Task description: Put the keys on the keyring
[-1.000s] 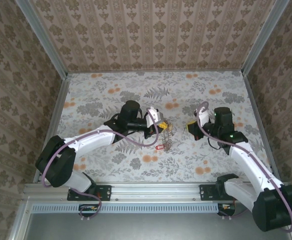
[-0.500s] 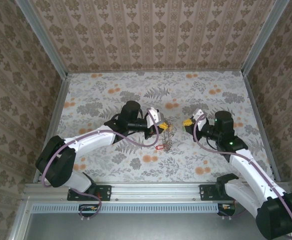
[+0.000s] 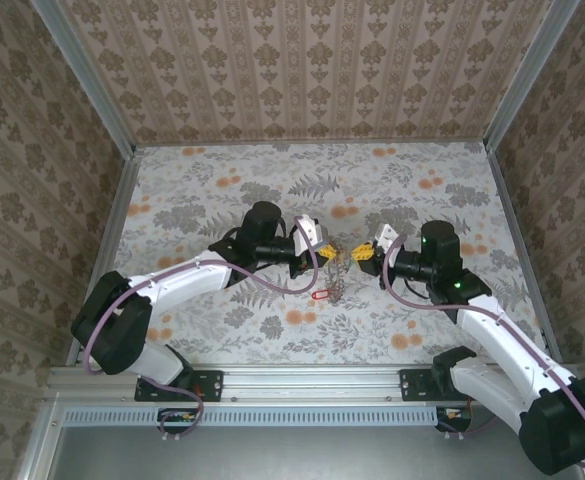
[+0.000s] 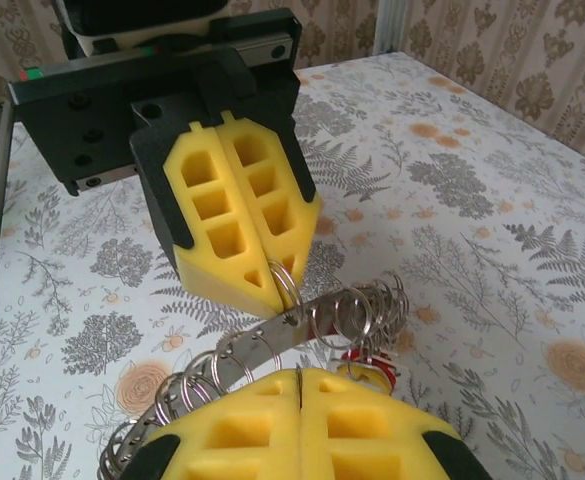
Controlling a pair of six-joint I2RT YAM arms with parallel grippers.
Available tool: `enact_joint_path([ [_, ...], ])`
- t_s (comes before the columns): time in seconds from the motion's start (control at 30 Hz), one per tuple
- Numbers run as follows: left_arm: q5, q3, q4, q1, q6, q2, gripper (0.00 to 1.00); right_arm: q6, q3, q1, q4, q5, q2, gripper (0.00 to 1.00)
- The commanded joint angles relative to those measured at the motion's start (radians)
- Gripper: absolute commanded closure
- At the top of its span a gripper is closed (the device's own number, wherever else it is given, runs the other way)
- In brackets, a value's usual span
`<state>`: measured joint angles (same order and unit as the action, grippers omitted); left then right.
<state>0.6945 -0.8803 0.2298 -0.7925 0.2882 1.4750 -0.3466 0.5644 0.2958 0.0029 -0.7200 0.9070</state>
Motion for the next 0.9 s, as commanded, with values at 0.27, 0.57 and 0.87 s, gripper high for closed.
enact_joint_path([
  [0.27,0.014,-0.041,0.028,-0.011,-0.003,-0.012,1.00,-0.037,0.081,0.035,0.028,-0.058,0.052,1.00],
  [0.57,0.013,-0.042,0.025,-0.011,-0.001,-0.012,1.00,-0.062,0.102,0.046,-0.011,-0.071,0.077,1.00],
  [0.87,0.012,-0.043,0.024,-0.013,-0.001,-0.010,1.00,-0.063,0.109,0.068,-0.001,-0.051,0.102,1.00],
])
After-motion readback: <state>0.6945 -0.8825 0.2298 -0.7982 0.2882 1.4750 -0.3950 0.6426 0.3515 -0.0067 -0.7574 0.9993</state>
